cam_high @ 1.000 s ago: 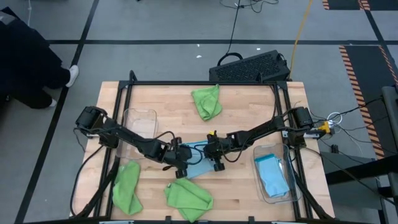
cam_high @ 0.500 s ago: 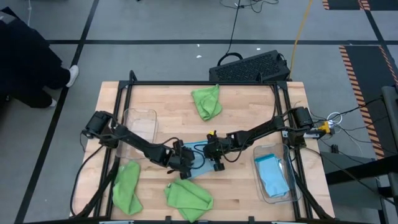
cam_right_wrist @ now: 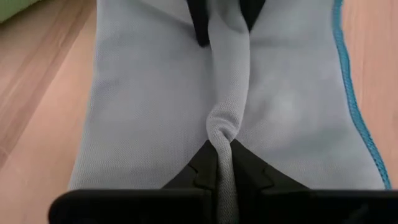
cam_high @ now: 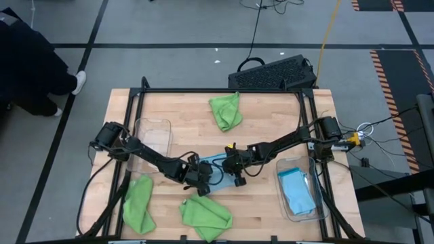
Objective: Sort microfiber towel by color & place in baskets
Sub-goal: Fold the blue microfiber towel
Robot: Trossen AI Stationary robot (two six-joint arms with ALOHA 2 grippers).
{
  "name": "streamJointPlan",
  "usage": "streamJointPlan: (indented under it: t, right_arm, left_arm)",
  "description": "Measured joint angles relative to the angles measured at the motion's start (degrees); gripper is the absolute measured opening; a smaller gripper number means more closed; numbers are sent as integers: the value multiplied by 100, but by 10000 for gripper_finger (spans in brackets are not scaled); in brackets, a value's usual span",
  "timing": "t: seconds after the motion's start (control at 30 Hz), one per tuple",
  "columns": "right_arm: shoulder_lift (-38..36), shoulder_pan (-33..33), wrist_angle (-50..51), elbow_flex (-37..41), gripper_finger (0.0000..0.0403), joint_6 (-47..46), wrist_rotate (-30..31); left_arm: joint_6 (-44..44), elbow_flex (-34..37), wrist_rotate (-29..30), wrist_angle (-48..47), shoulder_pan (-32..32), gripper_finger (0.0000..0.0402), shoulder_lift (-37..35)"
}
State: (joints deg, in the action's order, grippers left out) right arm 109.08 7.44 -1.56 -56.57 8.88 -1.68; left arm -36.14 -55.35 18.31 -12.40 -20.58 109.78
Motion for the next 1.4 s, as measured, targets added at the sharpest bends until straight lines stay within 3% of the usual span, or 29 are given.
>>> streamJointPlan:
  t: [0.23,0.43,0.6,0.9,1.23,1.4]
  right_arm:
    - [-198,-4,66,15,15,363,168]
    - [-282,-63,192,18,15,446,185]
    - [-420,-63,536,4,15,271,176]
    - [-1573,-57,1663,7,15,-136,85]
    - [-2447,166,2202,12,15,-786,-836]
    - [-2616,429,2400,0,15,-1979,-1876]
  left_arm:
    - [300,-92,-137,-23,36,23,16]
    - [935,-545,-29,-380,70,39,71]
    - [1232,-1159,184,-1399,94,50,118]
    - [1479,-2041,242,-2230,127,54,85]
    - [1502,-3198,-708,-2725,149,55,85]
    - [1342,-3624,-1915,-2653,157,55,85]
